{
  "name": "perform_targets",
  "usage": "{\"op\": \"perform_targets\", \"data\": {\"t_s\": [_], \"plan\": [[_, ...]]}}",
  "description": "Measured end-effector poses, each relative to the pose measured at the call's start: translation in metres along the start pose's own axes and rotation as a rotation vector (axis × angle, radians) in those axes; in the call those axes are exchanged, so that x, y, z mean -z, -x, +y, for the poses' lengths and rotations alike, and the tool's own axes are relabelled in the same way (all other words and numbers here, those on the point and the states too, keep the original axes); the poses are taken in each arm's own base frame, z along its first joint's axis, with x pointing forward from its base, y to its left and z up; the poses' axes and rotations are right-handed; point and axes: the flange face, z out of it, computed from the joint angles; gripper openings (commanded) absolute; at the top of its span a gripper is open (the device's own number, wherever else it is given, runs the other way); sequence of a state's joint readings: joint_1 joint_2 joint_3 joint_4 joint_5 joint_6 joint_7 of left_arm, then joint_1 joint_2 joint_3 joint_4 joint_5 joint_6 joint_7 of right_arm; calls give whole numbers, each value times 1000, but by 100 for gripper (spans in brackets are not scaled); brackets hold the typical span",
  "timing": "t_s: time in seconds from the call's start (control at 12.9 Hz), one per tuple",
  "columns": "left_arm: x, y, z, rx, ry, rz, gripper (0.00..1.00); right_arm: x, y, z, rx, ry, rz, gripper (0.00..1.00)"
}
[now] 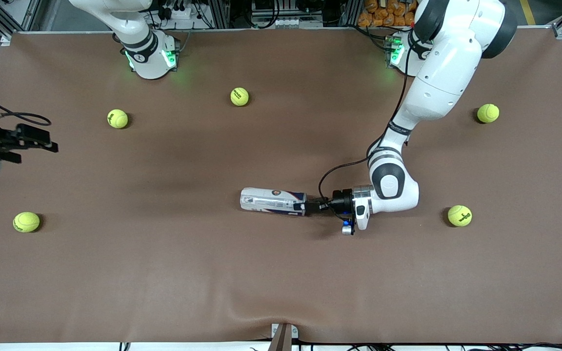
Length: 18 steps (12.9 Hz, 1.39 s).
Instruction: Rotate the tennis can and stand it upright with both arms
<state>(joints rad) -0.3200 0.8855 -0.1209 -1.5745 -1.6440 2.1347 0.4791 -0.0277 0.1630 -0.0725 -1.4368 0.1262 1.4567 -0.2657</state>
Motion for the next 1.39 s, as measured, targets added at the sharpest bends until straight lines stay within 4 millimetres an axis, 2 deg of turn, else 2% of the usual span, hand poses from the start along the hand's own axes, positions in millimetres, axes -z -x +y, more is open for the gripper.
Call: {"op": "perform_targets", "data": {"t_s": [0.23, 0.39, 0.7, 0.85, 1.0, 1.16, 1.39], "plan": [[5, 2, 27, -64, -35, 4, 0, 23, 25, -10, -118, 16, -18, 100], [16, 4, 54, -102, -86, -7, 0, 33, 39, -16, -160, 28, -10, 100], [49, 23, 140, -133, -247, -3, 0, 44, 50, -19, -189, 68, 26, 100], [66, 42, 185, -183, -358, 16, 0, 48, 51, -19, -190, 74, 39, 100], [74, 62, 218, -219, -481, 45, 0, 53, 55, -19, -191, 97, 50, 100], [63, 86, 237, -262, -564, 44, 0, 57, 59, -18, -193, 113, 54, 100], [22, 132, 254, -365, -759, 54, 0, 56, 61, -19, -194, 114, 37, 100]]}}
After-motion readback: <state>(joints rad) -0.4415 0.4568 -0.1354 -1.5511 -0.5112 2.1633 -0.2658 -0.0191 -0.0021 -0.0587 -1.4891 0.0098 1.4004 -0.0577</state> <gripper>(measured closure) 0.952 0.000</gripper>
